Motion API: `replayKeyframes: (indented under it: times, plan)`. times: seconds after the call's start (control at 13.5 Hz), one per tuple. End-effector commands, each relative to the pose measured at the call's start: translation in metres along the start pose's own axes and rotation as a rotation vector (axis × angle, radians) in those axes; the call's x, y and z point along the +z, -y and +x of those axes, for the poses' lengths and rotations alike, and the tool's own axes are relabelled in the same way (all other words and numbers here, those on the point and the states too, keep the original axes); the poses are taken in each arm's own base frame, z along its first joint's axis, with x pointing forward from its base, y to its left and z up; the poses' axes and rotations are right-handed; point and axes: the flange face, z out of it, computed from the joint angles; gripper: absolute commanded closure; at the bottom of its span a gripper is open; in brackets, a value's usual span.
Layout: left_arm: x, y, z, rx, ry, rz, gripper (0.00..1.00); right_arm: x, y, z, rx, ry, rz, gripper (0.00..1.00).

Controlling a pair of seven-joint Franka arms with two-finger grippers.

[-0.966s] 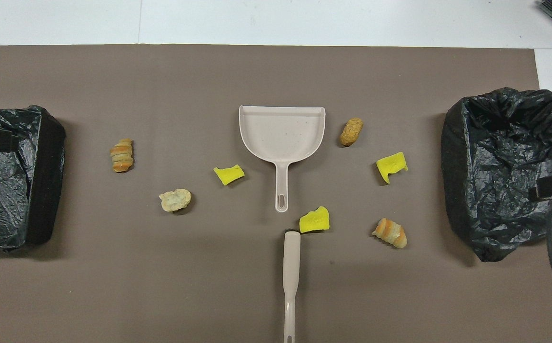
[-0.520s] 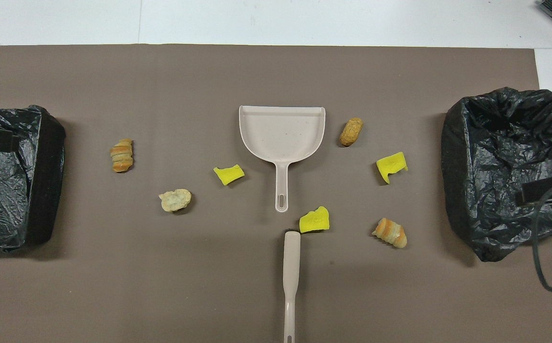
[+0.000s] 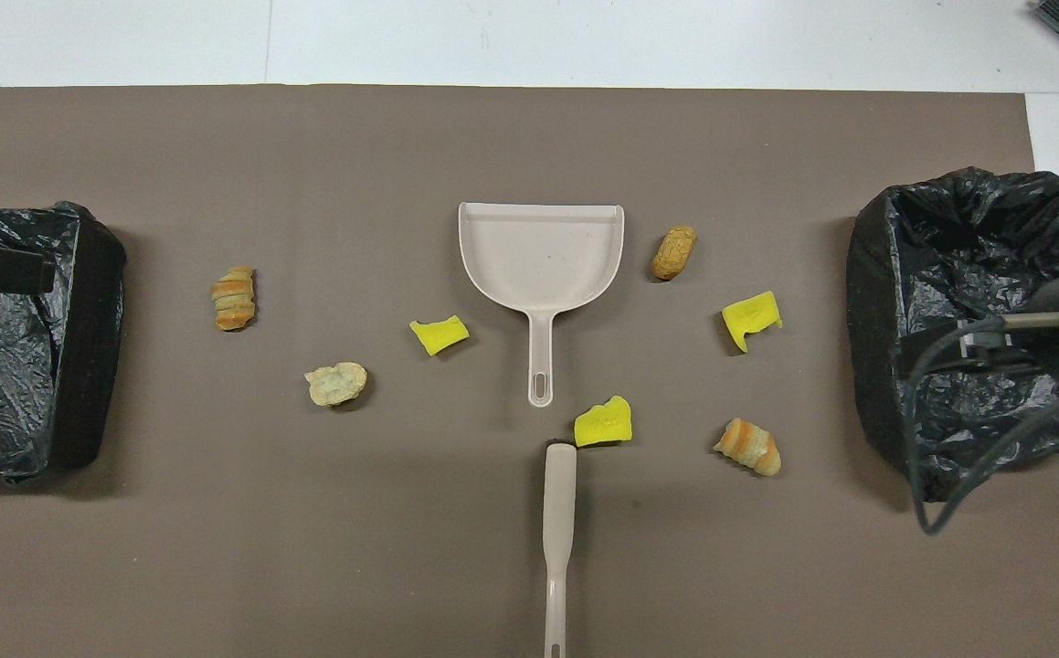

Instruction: Sweep and dump trash in bin

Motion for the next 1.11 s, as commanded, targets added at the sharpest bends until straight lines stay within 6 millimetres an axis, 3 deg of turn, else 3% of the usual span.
replayKeyframes:
  times: [0.0,0.07,0.22,0.45,0.59,0.74,0.82,0.89,1.04]
  plan:
    - [0.03,-0.069,-0.036,0.0,0.022,-0.03,0.0,0.009,0.004,0.01,0.023,0.005,0.055,0.0]
    - [0.049,-0.095,-0.041,-0.012,0.035,-0.032,0.0,0.004,0.004,0.018,0.033,0.005,0.084,0.0]
    - [0.091,-0.154,-0.061,-0.028,0.039,-0.033,0.0,0.012,0.02,0.026,0.022,0.015,0.083,0.0]
    - [0.145,-0.219,-0.095,-0.037,0.02,-0.046,0.0,0.026,0.036,0.057,0.017,0.017,0.07,0.0]
    - [0.179,-0.252,-0.111,-0.036,0.019,-0.052,0.0,0.039,0.068,0.075,-0.019,-0.001,0.073,0.0]
    - [0.231,-0.299,-0.127,-0.051,0.042,-0.047,0.0,0.064,0.102,0.092,-0.02,-0.026,0.08,0.0]
    - [0.247,-0.311,-0.129,-0.053,0.035,-0.056,0.0,0.079,0.123,0.095,-0.038,-0.035,0.076,0.0]
    - [0.262,-0.325,-0.133,-0.043,0.035,-0.06,0.0,0.091,0.132,0.1,-0.044,-0.042,0.075,0.0]
    - [0.282,-0.345,-0.144,-0.011,0.029,-0.071,0.0,0.119,0.167,0.096,-0.082,-0.047,0.057,0.0]
